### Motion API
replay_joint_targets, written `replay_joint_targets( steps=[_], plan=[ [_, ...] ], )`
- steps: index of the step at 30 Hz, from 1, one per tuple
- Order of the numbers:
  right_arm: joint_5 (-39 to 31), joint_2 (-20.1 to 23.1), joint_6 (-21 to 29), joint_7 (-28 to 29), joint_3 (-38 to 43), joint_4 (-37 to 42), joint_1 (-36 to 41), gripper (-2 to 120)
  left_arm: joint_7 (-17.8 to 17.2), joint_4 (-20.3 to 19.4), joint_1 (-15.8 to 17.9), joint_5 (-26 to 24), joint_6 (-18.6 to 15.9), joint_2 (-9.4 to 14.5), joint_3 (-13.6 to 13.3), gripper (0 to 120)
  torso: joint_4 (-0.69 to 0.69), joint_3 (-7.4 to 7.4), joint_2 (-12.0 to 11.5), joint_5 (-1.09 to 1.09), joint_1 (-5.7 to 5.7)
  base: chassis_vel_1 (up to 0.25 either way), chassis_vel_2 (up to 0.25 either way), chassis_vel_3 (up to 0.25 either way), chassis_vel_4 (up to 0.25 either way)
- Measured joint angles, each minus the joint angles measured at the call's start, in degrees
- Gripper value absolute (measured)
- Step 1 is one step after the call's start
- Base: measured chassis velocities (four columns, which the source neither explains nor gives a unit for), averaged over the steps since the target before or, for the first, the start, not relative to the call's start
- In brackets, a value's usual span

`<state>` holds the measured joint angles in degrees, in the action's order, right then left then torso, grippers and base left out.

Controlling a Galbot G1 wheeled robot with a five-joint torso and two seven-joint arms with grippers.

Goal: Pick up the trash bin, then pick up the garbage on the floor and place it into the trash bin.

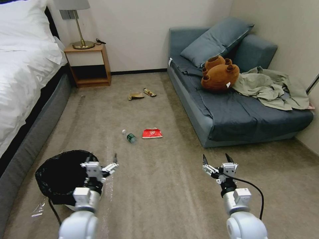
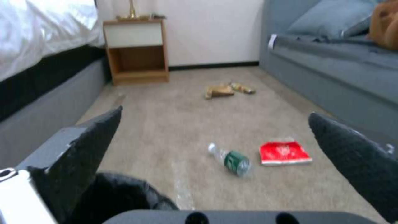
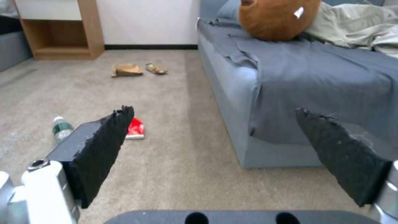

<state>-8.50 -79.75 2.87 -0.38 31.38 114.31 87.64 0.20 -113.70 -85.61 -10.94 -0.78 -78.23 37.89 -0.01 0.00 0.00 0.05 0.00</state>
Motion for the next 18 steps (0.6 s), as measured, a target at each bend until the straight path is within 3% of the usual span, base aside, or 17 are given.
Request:
replay_joint_targets(
  steps=[2, 5, 6, 10, 11, 12, 13, 16, 17, 18],
  plan=[
    [-3.2, 2.8, 0.8, 0.0, 0.2, -0.2, -0.4, 100, 0.2, 0.4, 0.5, -2.3, -0.1, 1.5, 0.8, 114, 0.02, 0.00, 0.0, -0.14, 0.00, 0.000, 0.000, 0.000, 0.000],
    [-5.6, 4.9, 1.5, 0.0, 0.3, -0.3, -0.7, 100, 0.3, 0.8, 1.2, -4.3, -0.1, 3.0, 1.7, 115, 0.01, 0.00, 0.0, -0.03, 0.00, 0.000, 0.000, 0.000, 0.000],
    [-8.4, 7.4, 2.3, 0.0, 0.5, -0.6, -1.0, 100, 0.4, 1.2, 1.9, -6.6, -0.1, 4.9, 2.8, 115, 0.01, 0.00, 0.0, -0.03, 0.00, 0.000, 0.000, 0.000, 0.000],
    [-12.7, 11.1, 3.4, 0.1, 0.7, -0.9, -1.6, 100, 0.6, 1.2, 2.1, -7.6, -0.2, 6.0, 3.1, 113, 0.03, 0.01, 0.0, -0.06, 0.00, 0.000, 0.000, 0.000, 0.000],
    [-15.2, 13.4, 4.1, 0.2, 1.0, -1.1, -1.9, 100, 0.6, 1.2, 2.5, -9.8, -0.4, 8.0, 4.3, 112, 0.01, 0.00, 0.0, -0.11, 0.00, 0.000, 0.000, 0.000, 0.000],
    [-15.9, 13.8, 4.3, 0.2, 1.0, -1.1, -2.0, 100, 0.7, 1.3, 2.8, -12.2, -0.8, 10.0, 5.5, 110, 0.01, 0.01, 0.0, -0.03, 0.00, 0.000, 0.000, 0.000, 0.000],
    [-15.9, 13.8, 4.3, 0.2, 1.0, -1.1, -2.0, 100, 0.7, 1.3, 2.8, -12.2, -0.8, 10.0, 5.5, 110, 0.01, 0.01, 0.0, -0.03, 0.00, 0.000, 0.000, 0.000, 0.000],
    [-16.2, 14.0, 4.4, 0.2, 1.0, -1.2, -2.0, 100, 1.1, 1.3, 3.9, -19.6, -1.8, 16.2, 9.0, 102, 0.02, 0.01, 0.0, -0.06, 0.00, 0.000, 0.000, 0.000, 0.000],
    [-16.2, 14.0, 4.4, 0.2, 1.0, -1.2, -2.0, 100, 1.1, 1.3, 3.9, -19.6, -1.8, 16.2, 9.0, 102, 0.02, 0.01, 0.0, -0.06, 0.00, 0.000, 0.000, 0.000, 0.000],
    [-16.2, 14.1, 4.4, 0.2, 1.0, -1.2, -2.0, 100, 1.3, 1.3, 4.3, -22.3, -2.1, 18.4, 10.2, 101, 0.01, 0.00, 0.0, -0.05, 0.00, 0.000, 0.000, 0.000, 0.000]
  ],
)
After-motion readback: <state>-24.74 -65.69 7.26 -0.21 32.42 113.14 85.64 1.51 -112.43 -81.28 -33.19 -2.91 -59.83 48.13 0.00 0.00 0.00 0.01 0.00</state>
